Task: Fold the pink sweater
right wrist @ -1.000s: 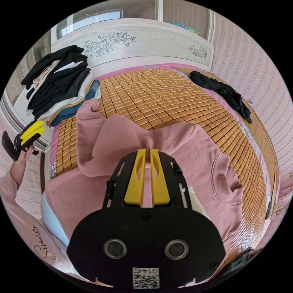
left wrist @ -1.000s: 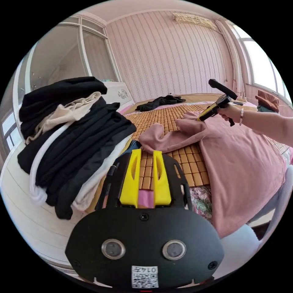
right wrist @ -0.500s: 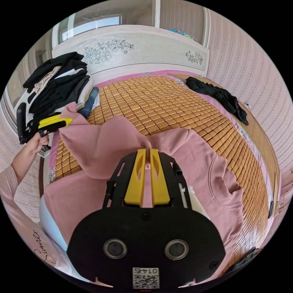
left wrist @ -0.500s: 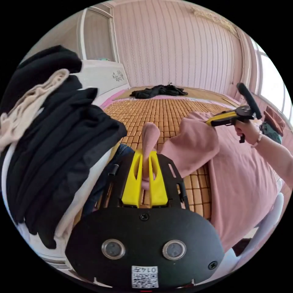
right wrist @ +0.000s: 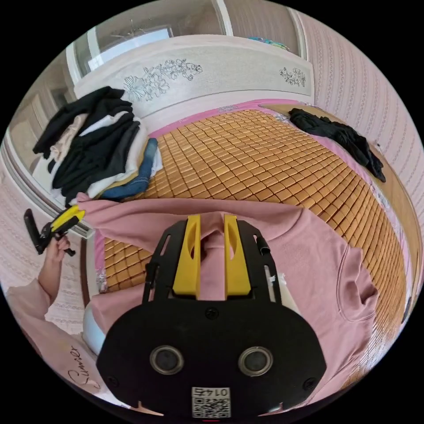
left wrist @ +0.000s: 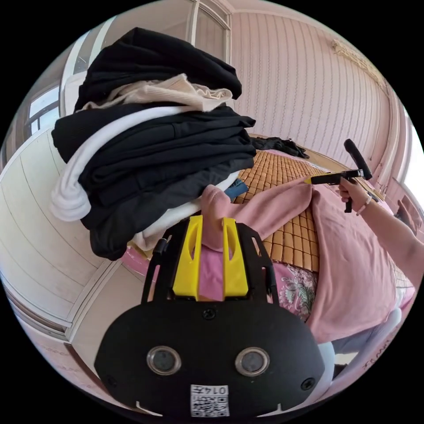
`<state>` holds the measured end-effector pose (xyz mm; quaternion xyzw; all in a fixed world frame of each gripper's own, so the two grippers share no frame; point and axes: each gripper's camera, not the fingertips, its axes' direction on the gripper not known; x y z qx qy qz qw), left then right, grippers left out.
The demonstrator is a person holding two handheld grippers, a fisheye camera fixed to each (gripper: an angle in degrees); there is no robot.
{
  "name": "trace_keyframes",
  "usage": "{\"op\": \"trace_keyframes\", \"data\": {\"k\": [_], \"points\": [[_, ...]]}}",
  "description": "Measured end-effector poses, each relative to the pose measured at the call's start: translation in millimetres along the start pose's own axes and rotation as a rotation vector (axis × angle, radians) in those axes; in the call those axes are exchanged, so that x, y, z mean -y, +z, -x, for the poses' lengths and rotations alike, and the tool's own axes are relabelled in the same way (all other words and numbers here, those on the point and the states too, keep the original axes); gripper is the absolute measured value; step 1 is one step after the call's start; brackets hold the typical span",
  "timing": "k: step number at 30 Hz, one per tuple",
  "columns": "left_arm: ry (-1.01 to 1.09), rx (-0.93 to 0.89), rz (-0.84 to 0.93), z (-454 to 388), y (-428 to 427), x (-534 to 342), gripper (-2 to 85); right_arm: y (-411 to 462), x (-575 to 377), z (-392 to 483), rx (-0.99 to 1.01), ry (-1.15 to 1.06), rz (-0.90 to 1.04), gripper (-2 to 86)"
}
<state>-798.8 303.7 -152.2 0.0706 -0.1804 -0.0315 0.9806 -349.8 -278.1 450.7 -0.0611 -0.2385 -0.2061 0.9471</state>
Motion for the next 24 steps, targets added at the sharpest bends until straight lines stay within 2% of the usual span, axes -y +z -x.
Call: {"op": "trace_keyframes", "data": {"k": [1,3,6,8,11,13,14,16,19,24], "points": [[0.013,-0.002,-0.005,-2,-5,-4,7.7,-33,-25,-4,0.081,-0.002,-0.051,9.5],[0.078,-0.088,-0.003,-17,-21,-26,8.0,-87,-82,-4,0.099,-0.005,-0.111,9.9],[0.148,-0.273,0.111,-45,-19,-57,10.3,-168,-211,0,-0.075,0.083,-0.13,10.1],[0.154,-0.361,0.179,-63,-10,-74,11.5,-214,-317,3,-0.184,0.267,-0.053,11.1],[0.16,-0.466,0.276,-92,7,-93,12.8,-251,-434,19,-0.198,0.525,0.045,13.2],[0.177,-0.481,0.338,-107,20,-100,12.3,-265,-483,34,-0.169,0.628,0.059,13.1],[0.195,-0.495,0.398,-117,30,-104,11.4,-274,-508,44,-0.155,0.656,-0.006,12.1],[0.193,-0.482,0.377,-124,32,-107,9.7,-283,-532,51,-0.109,0.713,-0.09,9.6],[0.215,-0.441,0.406,-135,29,-104,3.9,-272,-545,47,0.011,0.712,-0.043,4.0],[0.168,-0.596,0.383,-137,-3,-114,0.7,-307,-565,51,0.044,0.684,-0.075,2.5]]}}
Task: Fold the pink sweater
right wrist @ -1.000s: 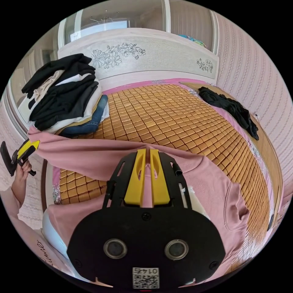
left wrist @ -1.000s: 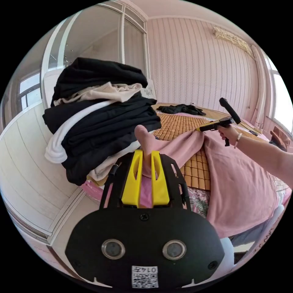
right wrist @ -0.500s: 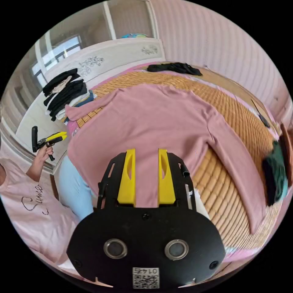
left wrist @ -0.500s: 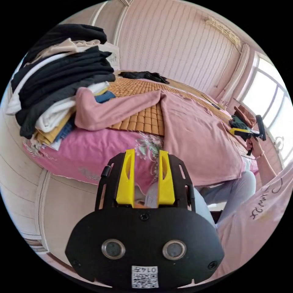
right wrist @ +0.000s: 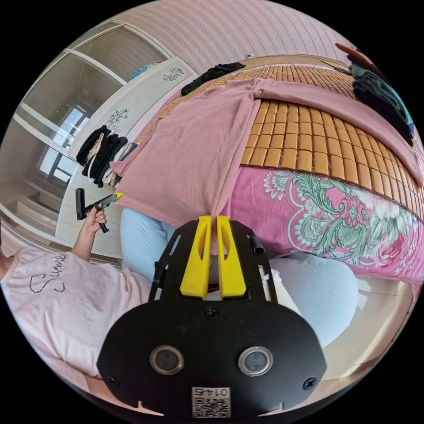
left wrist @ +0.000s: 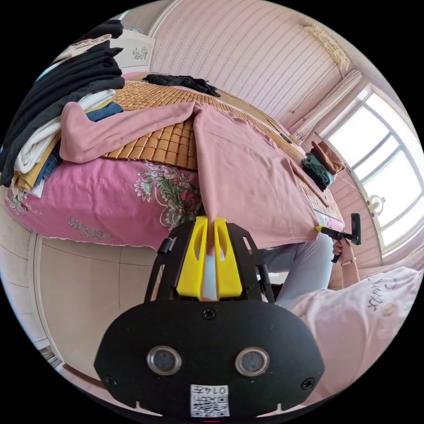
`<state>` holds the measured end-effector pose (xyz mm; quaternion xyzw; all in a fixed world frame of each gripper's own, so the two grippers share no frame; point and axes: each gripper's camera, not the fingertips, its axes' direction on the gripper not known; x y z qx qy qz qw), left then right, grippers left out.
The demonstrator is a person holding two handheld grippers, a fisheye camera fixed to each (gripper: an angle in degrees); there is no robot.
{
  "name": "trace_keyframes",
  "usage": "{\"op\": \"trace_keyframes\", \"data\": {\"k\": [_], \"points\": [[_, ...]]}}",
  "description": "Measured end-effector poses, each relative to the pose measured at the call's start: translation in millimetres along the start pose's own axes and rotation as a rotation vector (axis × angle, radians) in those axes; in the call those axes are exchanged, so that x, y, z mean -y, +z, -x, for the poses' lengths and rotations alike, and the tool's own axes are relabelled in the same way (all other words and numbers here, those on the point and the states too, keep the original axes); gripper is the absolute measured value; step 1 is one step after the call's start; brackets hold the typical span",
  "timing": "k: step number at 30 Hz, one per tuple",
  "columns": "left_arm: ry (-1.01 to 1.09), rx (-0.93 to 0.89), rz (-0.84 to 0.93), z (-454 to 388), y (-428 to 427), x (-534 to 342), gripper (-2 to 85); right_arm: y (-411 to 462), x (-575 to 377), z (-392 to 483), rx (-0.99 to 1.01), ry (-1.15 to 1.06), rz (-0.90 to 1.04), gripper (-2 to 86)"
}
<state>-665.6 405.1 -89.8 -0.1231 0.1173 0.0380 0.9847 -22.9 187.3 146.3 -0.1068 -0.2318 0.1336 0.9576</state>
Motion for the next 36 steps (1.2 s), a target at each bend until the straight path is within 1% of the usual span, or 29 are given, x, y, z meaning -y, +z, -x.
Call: {"op": "trace_keyframes", "data": {"k": [4,6,7,9,11,12,13,14,15,17,19,21,22,24,25,27,28,29,30,33,35,36], "points": [[0.066,0.066,0.077,-18,19,-15,2.8,-14,-12,-8,-0.015,-0.021,0.122,3.3],[0.036,0.099,0.074,-21,18,-12,5.8,-15,-13,-10,-0.005,-0.031,0.132,4.3],[0.036,0.116,0.078,-23,16,-9,6.0,-22,-11,-11,-0.024,-0.028,0.129,5.0],[0.099,0.236,0.043,-41,-2,10,6.4,-44,-7,-17,-0.078,-0.025,0.086,5.8],[0.192,0.335,0.002,-62,-12,34,6.4,-87,0,-33,-0.178,-0.012,-0.049,6.4],[0.267,0.369,-0.015,-79,-12,57,6.6,-99,3,-39,-0.21,-0.003,-0.085,6.7],[0.3,0.377,-0.024,-87,-9,69,6.8,-122,10,-54,-0.284,0.022,-0.147,7.4],[0.361,0.374,-0.035,-104,2,98,7.2,-142,17,-71,-0.366,0.057,-0.209,8.4],[0.418,0.348,-0.039,-122,19,129,7.9,-151,21,-82,-0.404,0.078,-0.237,8.9],[0.484,0.289,-0.05,-152,55,178,8.2,-180,40,-126,-0.511,0.184,-0.309,11.9],[0.518,0.234,-0.042,-180,103,224,8.5,-194,52,-162,-0.567,0.269,-0.337,13.2],[0.529,0.177,0.014,-217,180,278,9.3,-200,62,-196,-0.599,0.343,-0.342,13.6],[0.529,0.166,0.03,-226,199,289,9.4,-200,68,-215,-0.596,0.382,-0.323,13.6],[0.513,0.116,0.104,-256,272,319,9.9,-192,73,-241,-0.579,0.426,-0.265,13.0],[0.515,0.109,0.126,-263,288,323,9.9,-185,76,-252,-0.553,0.427,-0.216,11.5],[0.548,0.102,0.212,-289,341,326,9.9,-186,73,-246,-0.585,0.346,-0.238,6.0],[0.56,0.108,0.23,-295,351,325,9.8,-183,74,-243,-0.568,0.283,-0.206,3.3],[0.585,0.124,0.256,-305,369,320,9.3,-182,74,-242,-0.572,0.253,-0.189,2.4],[0.585,0.154,0.208,-313,374,316,8.6,-182,74,-242,-0.57,0.242,-0.179,2.2],[0.665,0.175,0.199,-334,382,313,7.2,-190,78,-247,-0.567,0.214,-0.121,1.2],[0.666,0.143,0.219,-342,388,318,7.2,-200,80,-256,-0.645,0.213,-0.102,1.0],[0.652,0.109,0.229,-348,392,323,7.3,-203,80,-259,-0.651,0.223,-0.104,1.1]]}}
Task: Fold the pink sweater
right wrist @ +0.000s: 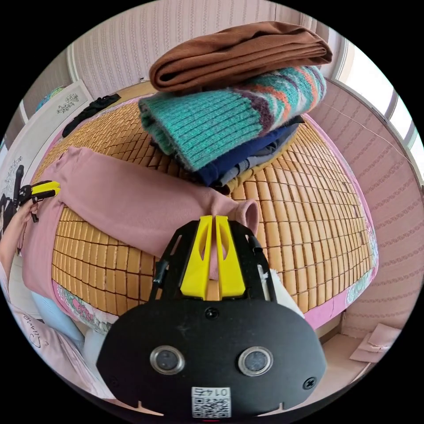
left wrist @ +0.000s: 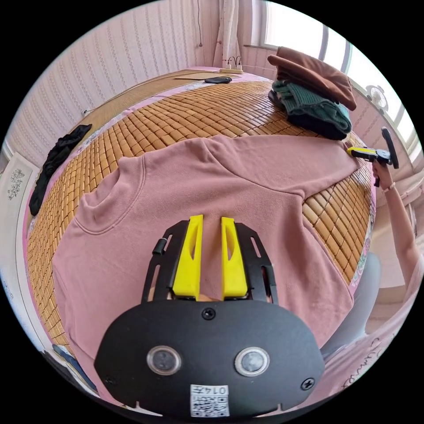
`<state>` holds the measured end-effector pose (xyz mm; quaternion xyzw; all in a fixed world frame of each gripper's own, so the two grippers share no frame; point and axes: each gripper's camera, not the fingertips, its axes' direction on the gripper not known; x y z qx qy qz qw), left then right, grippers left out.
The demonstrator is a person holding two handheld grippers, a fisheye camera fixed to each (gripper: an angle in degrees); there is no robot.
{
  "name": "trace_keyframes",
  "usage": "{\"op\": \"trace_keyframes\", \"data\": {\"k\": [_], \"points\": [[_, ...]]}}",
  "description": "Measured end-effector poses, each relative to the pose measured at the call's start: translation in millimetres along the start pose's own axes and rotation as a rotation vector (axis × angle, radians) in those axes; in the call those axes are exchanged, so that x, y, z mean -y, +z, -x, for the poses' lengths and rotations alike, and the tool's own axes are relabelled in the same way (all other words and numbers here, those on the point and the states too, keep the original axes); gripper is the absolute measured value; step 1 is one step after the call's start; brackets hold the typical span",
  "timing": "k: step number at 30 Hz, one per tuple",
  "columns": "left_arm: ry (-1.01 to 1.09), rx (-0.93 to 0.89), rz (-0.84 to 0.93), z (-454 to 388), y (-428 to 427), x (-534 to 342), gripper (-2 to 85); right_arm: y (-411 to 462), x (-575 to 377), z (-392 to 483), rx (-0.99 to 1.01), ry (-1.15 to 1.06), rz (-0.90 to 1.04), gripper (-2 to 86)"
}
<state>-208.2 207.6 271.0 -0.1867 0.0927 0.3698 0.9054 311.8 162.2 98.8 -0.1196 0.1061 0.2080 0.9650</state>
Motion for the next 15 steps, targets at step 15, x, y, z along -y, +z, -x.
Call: {"op": "trace_keyframes", "data": {"k": [15], "points": [[-0.132,0.052,-0.171,33,-167,-211,10.1,-84,-115,109,0.332,-0.094,-0.198,4.6]]}}
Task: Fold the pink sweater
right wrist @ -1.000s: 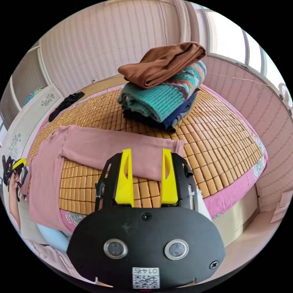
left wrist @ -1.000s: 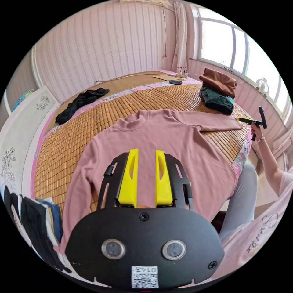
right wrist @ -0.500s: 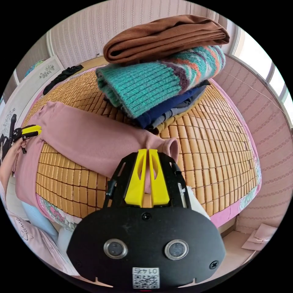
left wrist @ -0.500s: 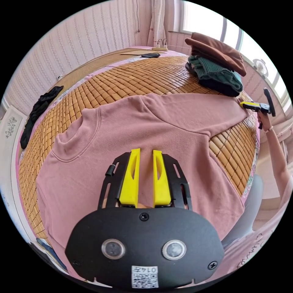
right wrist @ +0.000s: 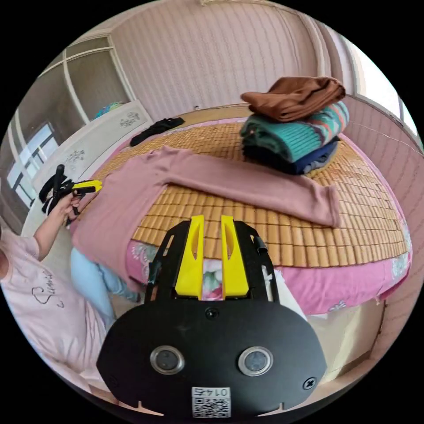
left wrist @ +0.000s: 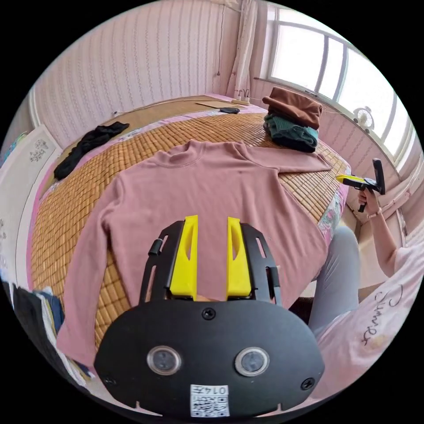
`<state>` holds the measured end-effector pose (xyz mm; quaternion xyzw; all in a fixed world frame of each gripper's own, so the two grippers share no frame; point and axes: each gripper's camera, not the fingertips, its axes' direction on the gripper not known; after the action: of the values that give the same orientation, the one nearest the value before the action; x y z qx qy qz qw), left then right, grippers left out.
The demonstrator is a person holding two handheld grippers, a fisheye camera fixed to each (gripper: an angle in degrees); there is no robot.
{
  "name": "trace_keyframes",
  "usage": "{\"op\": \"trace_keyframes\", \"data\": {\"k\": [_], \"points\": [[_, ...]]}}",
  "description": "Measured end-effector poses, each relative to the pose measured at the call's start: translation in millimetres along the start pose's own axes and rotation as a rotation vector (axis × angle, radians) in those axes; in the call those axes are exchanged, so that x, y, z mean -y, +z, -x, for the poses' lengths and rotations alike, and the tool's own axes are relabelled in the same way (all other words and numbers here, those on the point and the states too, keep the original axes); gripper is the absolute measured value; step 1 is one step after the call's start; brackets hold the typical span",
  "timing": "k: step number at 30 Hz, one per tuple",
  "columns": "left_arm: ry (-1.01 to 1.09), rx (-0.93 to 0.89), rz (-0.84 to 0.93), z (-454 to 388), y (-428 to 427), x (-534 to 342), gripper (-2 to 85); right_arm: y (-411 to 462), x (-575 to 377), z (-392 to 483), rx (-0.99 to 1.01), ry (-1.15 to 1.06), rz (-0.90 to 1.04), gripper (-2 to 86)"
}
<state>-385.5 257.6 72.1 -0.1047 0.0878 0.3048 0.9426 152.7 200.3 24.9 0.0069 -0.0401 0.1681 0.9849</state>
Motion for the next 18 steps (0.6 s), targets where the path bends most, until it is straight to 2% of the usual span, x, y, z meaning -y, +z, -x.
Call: {"op": "trace_keyframes", "data": {"k": [2,5,8,9,12,16,18], "points": [[-0.085,0.093,0.011,14,-38,-69,10.2,20,-35,75,0.256,-0.088,0.096,4.6],[-0.254,0.198,0.037,27,-79,-169,10.6,57,-69,149,0.411,-0.121,0.227,4.4],[-0.385,0.215,0.076,37,-86,-234,11.6,97,-82,196,0.365,-0.126,0.376,4.0],[-0.42,0.199,0.076,42,-84,-248,12.0,98,-82,203,0.352,-0.125,0.345,3.9],[-0.455,0.123,0.079,51,-74,-257,12.1,110,-80,228,0.13,-0.161,0.358,3.1],[-0.442,0.117,0.107,57,-69,-251,6.5,114,-78,238,0.185,-0.165,0.395,2.0],[-0.405,-0.027,0.072,52,-89,-246,4.9,100,-77,230,0.191,-0.131,0.389,1.9]]}}
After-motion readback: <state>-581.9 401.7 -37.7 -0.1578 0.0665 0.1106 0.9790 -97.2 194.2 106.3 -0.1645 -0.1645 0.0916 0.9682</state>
